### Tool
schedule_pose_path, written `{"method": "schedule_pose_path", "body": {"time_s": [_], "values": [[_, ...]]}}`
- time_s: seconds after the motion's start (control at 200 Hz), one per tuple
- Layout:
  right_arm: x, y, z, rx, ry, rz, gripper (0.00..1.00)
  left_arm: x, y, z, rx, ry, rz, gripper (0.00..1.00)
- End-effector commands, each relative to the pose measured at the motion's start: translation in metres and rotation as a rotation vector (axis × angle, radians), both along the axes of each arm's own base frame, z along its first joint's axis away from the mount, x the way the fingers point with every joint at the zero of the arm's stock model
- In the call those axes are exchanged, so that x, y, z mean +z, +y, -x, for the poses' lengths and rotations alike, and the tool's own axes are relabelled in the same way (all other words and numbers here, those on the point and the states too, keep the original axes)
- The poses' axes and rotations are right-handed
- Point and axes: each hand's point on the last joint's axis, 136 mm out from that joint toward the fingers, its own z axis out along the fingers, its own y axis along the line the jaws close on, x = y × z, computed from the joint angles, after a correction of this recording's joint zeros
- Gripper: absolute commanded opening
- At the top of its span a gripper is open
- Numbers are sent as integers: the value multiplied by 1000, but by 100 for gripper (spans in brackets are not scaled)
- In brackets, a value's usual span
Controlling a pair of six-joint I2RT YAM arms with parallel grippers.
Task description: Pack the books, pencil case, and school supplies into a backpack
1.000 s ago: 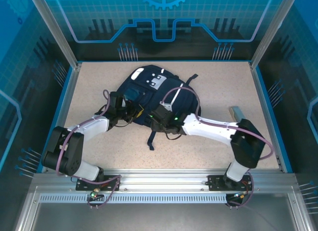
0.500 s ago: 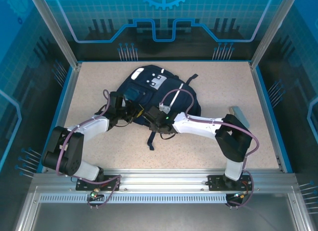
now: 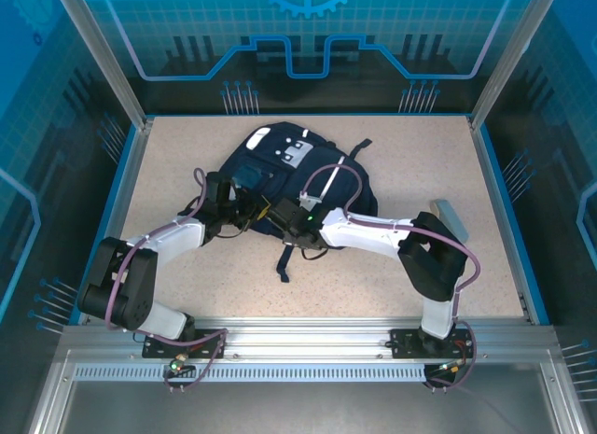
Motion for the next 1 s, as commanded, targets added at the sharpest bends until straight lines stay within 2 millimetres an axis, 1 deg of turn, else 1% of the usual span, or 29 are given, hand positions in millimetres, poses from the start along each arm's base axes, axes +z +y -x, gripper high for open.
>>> {"method": "schedule_pose_path", "body": {"time_s": [0.0,0.065,0.18,0.24,0.305,0.39,0.5,0.58,0.65,0.685,0.73,0.81,0.895,0.996], "values": [[-6,-9,-8,30,-22,110,10,16,-9,-2,-40,-39,52,0],[-7,-6,-10,59,-20,123,14,15,-9,-2,-39,-36,51,0],[-12,-1,-11,93,-13,144,28,15,-9,-2,-39,-34,53,0],[-16,1,-12,107,-4,155,31,15,-10,-1,-41,-35,54,0],[-18,1,-12,111,1,175,31,16,-10,-1,-38,-37,56,0],[-19,0,-14,108,-9,209,28,17,-10,-1,-39,-38,57,0],[-18,-7,-16,86,-21,250,18,17,-9,-1,-38,-38,54,0],[-12,-10,-15,86,-36,259,9,16,-9,-2,-38,-37,51,0],[-2,-12,-12,93,-51,256,0,14,-7,-1,-33,-34,41,0],[5,-14,-10,98,-63,255,0,12,-6,-1,-28,-29,31,0],[13,-18,-7,106,-75,260,0,9,-3,-2,-20,-26,20,0],[24,-34,-1,117,-81,297,0,4,2,-3,-6,-21,2,0],[37,-56,7,121,-90,343,0,-4,11,-5,20,-14,-37,0],[46,-87,15,112,-80,407,0,-10,23,-9,49,-9,-67,0]]}}
